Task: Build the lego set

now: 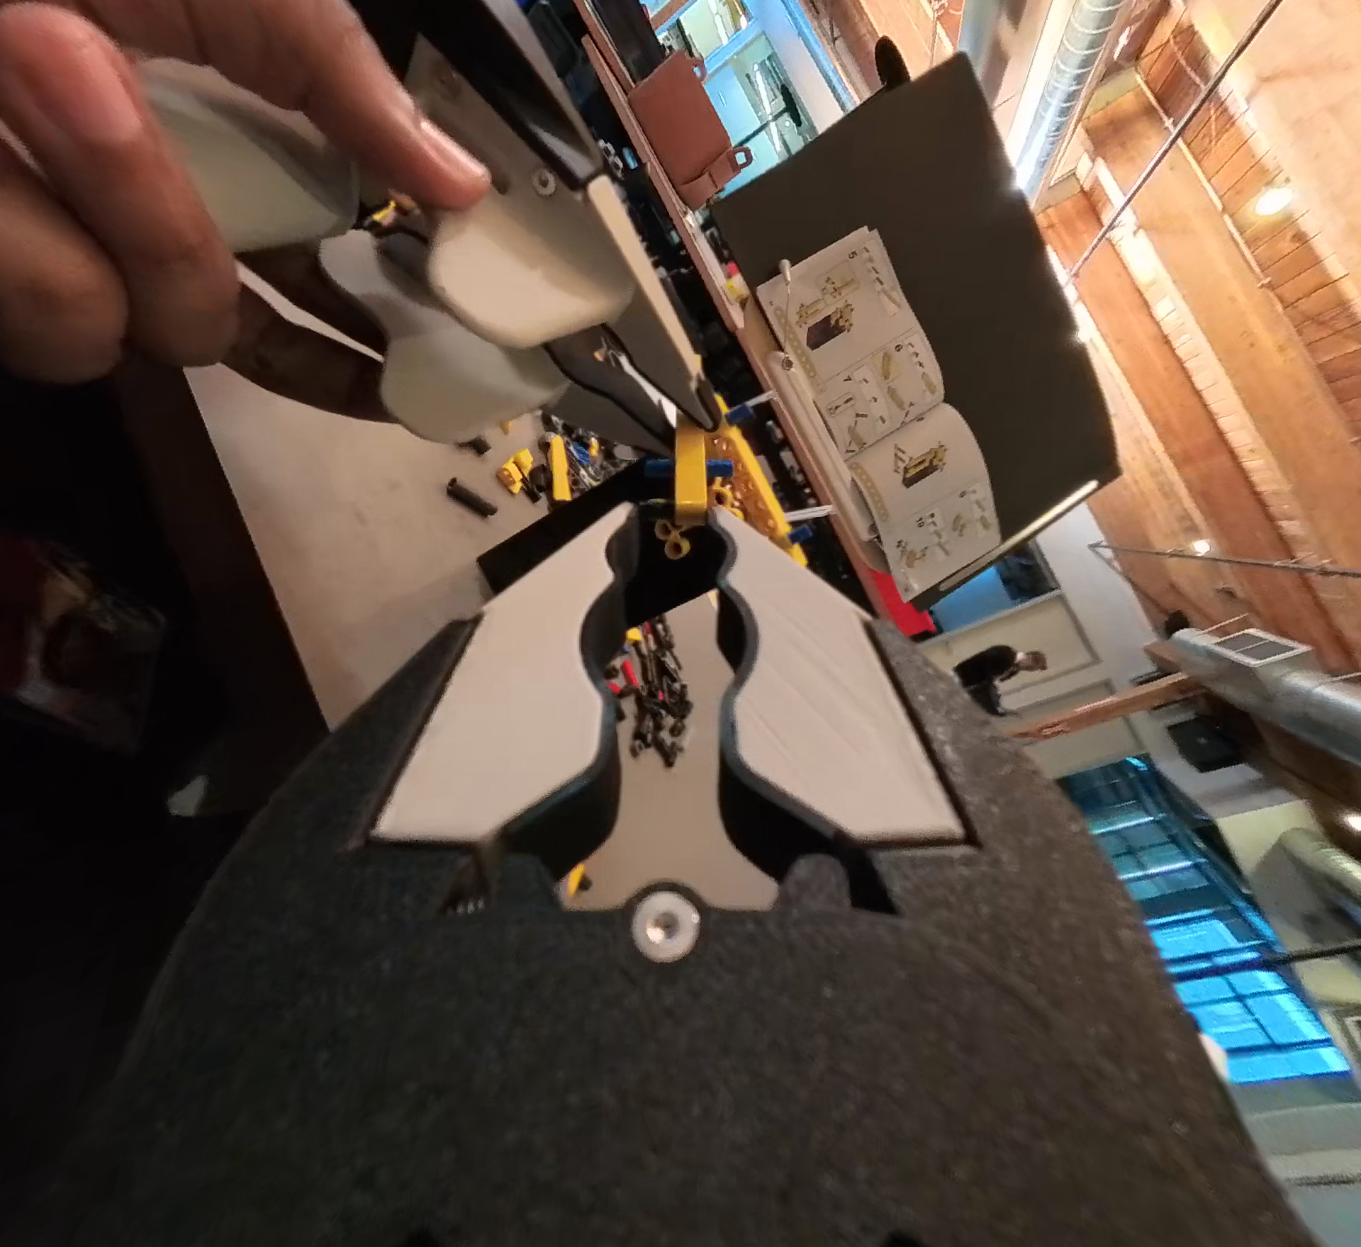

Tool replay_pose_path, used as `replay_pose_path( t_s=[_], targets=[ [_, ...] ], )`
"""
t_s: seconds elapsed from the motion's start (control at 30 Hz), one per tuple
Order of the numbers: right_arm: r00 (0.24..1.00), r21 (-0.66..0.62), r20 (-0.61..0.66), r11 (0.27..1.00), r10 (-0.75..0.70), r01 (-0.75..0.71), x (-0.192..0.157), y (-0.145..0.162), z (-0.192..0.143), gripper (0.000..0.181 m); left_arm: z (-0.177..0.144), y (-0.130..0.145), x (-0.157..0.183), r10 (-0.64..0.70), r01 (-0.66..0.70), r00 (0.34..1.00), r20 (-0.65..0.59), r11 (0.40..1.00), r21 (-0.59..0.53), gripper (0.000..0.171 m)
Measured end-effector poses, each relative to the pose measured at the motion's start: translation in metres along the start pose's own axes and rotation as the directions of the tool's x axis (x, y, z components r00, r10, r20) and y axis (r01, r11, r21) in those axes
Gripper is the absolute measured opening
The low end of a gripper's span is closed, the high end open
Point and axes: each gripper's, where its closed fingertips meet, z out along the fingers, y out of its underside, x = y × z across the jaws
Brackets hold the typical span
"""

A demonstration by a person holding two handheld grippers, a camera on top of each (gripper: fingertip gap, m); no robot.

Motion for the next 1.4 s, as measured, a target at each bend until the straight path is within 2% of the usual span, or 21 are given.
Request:
replay_pose_path(
  t_s=[0.1, 0.4, 0.57, 0.67, 0.8, 0.93, 1.0, 1.07, 1.13, 1.3, 1.4],
  targets=[
    [0.999, -0.020, 0.014, 0.999, -0.031, 0.032, -0.003, 0.000, 0.001, 0.016, -0.002, 0.000, -0.002, -0.004, 0.004, 1.000, 0.004, 1.000, 0.001, 0.009],
    [1.000, -0.009, 0.006, 1.000, 0.013, -0.013, -0.003, -0.005, 0.000, 0.016, -0.004, -0.001, 0.002, 0.009, -0.009, 0.999, -0.038, 1.000, -0.003, 0.009],
    [0.974, 0.102, 0.049, 0.969, 0.223, -0.227, 0.006, -0.012, -0.011, 0.019, -0.012, -0.017, 0.015, 0.118, -0.115, 0.988, -0.098, 0.993, 0.035, 0.009],
    [0.906, 0.109, 0.073, 0.899, 0.418, -0.424, 0.017, 0.001, -0.015, 0.019, -0.017, -0.023, 0.022, 0.214, -0.210, 0.969, -0.124, 0.977, 0.045, 0.009],
    [0.735, 0.039, 0.117, 0.736, 0.668, -0.676, 0.027, 0.036, -0.014, 0.022, -0.018, -0.026, 0.024, 0.316, -0.315, 0.942, -0.115, 0.949, 0.023, 0.009],
    [0.574, -0.004, 0.109, 0.578, 0.811, -0.816, 0.042, 0.075, -0.017, 0.027, -0.017, -0.032, 0.021, 0.412, -0.416, 0.906, -0.100, 0.909, -0.023, 0.010],
    [0.556, -0.042, 0.114, 0.564, 0.823, -0.825, 0.041, 0.090, -0.016, 0.025, -0.016, -0.035, 0.015, 0.441, -0.447, 0.893, -0.089, 0.892, -0.066, 0.010],
    [0.595, -0.072, 0.089, 0.601, 0.799, -0.796, 0.040, 0.103, -0.014, 0.024, -0.015, -0.041, -0.002, 0.487, -0.485, 0.873, -0.016, 0.866, -0.122, 0.009],
    [0.620, -0.089, 0.068, 0.624, 0.781, -0.776, 0.040, 0.112, -0.010, 0.023, -0.013, -0.043, -0.006, 0.515, -0.512, 0.857, -0.026, 0.844, -0.160, 0.010],
    [0.526, -0.231, 0.199, 0.561, 0.827, -0.795, 0.019, 0.113, -0.001, 0.021, -0.012, -0.038, -0.001, 0.565, -0.577, 0.816, -0.119, 0.803, -0.149, 0.009],
    [0.492, -0.260, 0.206, 0.532, 0.846, -0.805, 0.017, 0.116, 0.001, 0.021, -0.014, -0.032, 0.004, 0.607, -0.623, 0.782, -0.144, 0.768, -0.146, 0.009]
  ],
)
